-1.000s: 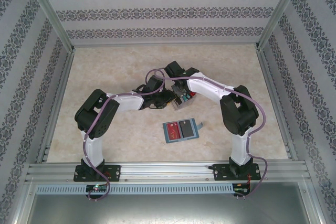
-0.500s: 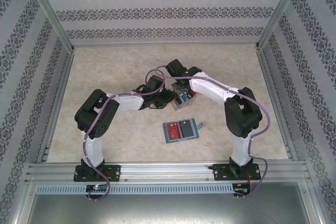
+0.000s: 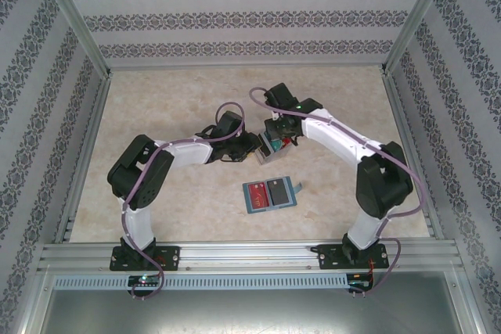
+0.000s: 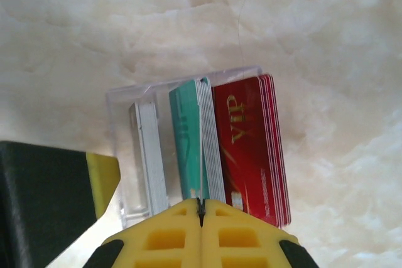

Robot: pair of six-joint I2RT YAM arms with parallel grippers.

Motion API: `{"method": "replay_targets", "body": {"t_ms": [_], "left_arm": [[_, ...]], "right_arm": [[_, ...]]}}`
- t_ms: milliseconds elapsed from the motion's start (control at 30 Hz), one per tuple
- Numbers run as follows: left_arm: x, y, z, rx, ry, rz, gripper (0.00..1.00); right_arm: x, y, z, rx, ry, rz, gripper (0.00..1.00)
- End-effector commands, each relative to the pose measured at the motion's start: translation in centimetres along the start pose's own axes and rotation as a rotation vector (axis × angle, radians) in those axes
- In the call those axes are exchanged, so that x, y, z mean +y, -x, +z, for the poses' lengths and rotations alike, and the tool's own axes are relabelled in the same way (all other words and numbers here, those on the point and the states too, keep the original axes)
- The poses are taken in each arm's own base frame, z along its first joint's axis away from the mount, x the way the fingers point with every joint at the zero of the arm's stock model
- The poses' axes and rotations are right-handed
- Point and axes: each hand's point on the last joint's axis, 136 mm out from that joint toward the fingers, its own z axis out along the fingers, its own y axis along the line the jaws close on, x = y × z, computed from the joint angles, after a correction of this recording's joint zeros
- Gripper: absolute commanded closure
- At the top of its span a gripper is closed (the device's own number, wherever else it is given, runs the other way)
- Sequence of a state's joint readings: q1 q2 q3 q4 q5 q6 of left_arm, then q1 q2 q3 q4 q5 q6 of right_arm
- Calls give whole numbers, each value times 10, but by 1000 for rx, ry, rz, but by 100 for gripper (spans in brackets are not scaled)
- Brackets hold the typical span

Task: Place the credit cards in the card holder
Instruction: Pick up the credit card from the storage box.

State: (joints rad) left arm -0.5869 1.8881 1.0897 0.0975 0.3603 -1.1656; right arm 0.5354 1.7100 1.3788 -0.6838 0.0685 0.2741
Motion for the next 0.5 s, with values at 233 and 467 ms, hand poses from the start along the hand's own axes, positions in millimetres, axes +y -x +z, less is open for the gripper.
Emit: {"method": "replay_targets", "body": {"t_ms": [233,467], "left_arm": [[-52,10,-53,-79,-140,121,56],[-90,-5,-85,-33,-291,206,40]], "right_arm": [[10,7,-63,-128,418,430,100],[14,-2,-86,-133,628,565,100]]}}
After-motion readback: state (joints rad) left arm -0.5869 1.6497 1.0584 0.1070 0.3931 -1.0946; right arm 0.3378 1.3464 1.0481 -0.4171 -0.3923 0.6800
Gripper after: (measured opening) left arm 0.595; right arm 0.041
